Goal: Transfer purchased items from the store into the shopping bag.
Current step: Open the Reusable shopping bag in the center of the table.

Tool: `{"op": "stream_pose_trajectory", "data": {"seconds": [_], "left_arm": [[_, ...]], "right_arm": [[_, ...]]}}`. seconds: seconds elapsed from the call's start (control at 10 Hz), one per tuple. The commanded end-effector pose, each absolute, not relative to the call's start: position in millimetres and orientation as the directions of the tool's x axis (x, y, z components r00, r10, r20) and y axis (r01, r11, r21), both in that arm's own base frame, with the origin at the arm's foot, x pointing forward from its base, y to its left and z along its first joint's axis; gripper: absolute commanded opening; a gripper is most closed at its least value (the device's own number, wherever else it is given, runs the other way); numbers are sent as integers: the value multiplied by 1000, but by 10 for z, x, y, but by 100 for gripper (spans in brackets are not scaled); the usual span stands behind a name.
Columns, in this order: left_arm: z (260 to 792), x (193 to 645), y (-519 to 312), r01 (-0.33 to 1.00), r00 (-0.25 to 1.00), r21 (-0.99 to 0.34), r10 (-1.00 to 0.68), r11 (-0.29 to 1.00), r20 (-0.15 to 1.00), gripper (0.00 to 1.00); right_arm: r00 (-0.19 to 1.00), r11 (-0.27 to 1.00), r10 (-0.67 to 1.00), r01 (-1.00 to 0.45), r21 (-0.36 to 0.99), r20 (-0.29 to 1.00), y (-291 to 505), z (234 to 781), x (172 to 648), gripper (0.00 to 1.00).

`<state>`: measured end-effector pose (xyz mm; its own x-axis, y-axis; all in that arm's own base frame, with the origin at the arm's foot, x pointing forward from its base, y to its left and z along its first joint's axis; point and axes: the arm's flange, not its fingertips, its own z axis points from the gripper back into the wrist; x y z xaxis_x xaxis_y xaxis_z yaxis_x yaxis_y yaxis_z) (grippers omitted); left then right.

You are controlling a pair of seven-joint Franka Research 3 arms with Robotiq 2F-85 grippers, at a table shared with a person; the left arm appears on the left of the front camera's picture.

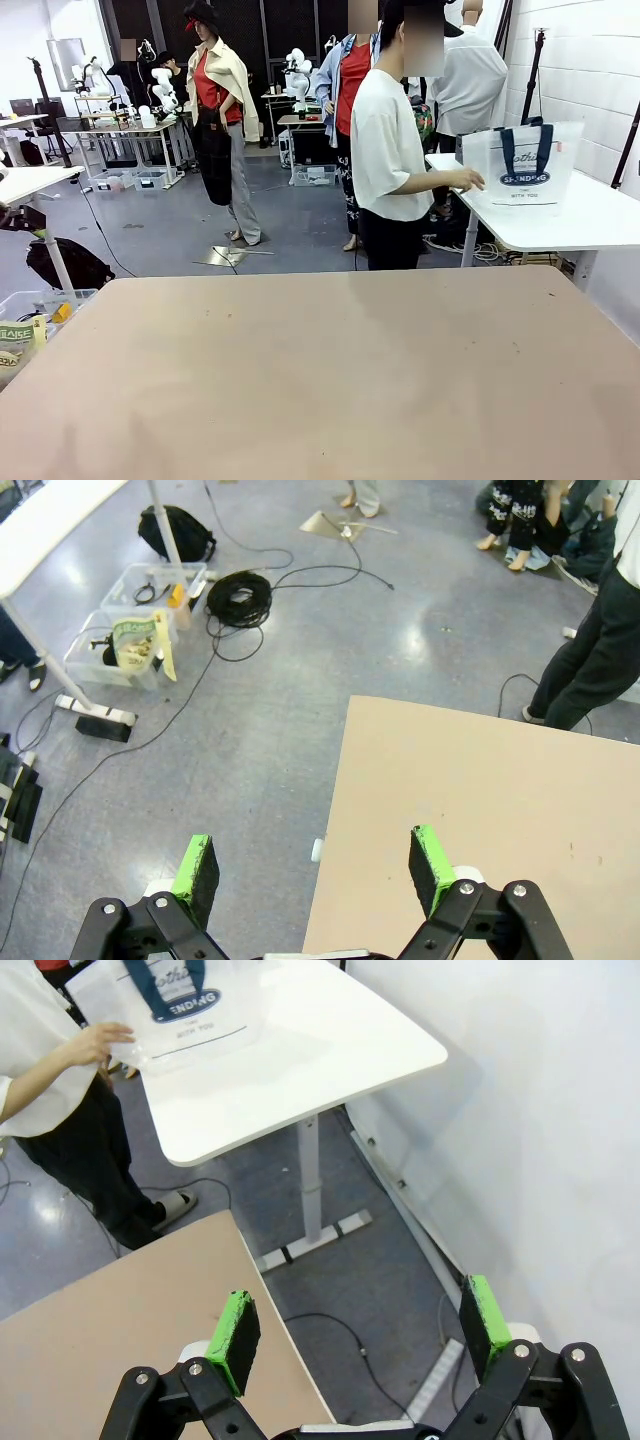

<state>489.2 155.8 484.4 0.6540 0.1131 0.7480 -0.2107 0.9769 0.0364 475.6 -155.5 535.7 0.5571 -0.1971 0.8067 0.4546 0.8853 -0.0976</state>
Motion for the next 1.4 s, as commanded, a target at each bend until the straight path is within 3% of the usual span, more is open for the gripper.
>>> {"op": "stream_pose_trajectory", "data": {"seconds": [0.0,1.3], "left_arm": [[4864,4876,1593,-201,653,47,98,978,751,100],[4864,4876,1593,-201,653,47,98,978,751,100]], "right_arm": [[557,892,-186,441,-98,810,-1571,5377,4736,100],[557,892,-186,441,-98,810,-1571,5377,4736,100]]}}
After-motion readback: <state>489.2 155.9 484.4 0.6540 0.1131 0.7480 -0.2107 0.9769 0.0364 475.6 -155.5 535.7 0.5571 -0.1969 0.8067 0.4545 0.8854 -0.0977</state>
